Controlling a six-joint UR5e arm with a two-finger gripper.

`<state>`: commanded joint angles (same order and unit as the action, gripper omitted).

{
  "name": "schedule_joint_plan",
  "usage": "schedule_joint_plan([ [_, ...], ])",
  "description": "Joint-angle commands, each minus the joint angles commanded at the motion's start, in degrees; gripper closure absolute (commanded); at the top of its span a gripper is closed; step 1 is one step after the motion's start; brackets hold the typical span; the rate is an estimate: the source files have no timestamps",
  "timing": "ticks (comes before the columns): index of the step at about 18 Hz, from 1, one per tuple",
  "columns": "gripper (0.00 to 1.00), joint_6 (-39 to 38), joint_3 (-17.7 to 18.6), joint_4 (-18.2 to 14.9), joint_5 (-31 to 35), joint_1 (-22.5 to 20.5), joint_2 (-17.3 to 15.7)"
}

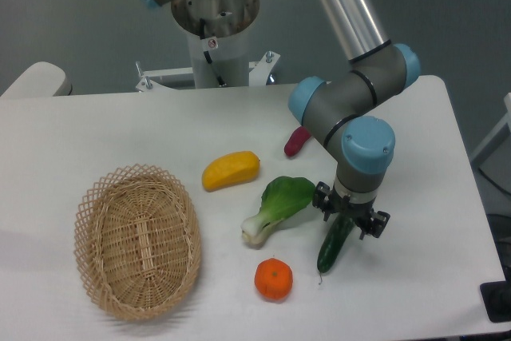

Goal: Place the cucumber on the table

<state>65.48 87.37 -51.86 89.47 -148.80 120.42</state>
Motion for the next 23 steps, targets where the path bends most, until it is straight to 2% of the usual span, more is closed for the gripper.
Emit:
schedule_joint_plan([
  [5,0.0,0.6,-2.1,-0.1,-0.2,-0.8,-3.7],
  [9,0.0,2.1,-5.2,-0.6,-0.1,-2.8,-4.6],
  [12,0.0,13.3,-4.7,-1.1,0.1,-5.7,-6.4],
  [14,0.0,20.4,-4.7,-4.5,0.0,-8.0,-7.8],
  [16,0.0,25.5,-4.8,-6.2,-0.1,-9.3,-8.7],
  [20,0.0,31.3,-5.3,-9.8,-0.3,-11.4,-9.2],
  [23,0.0,32.0,-5.5,-10.7,-0.3,-11.6,-9.4],
])
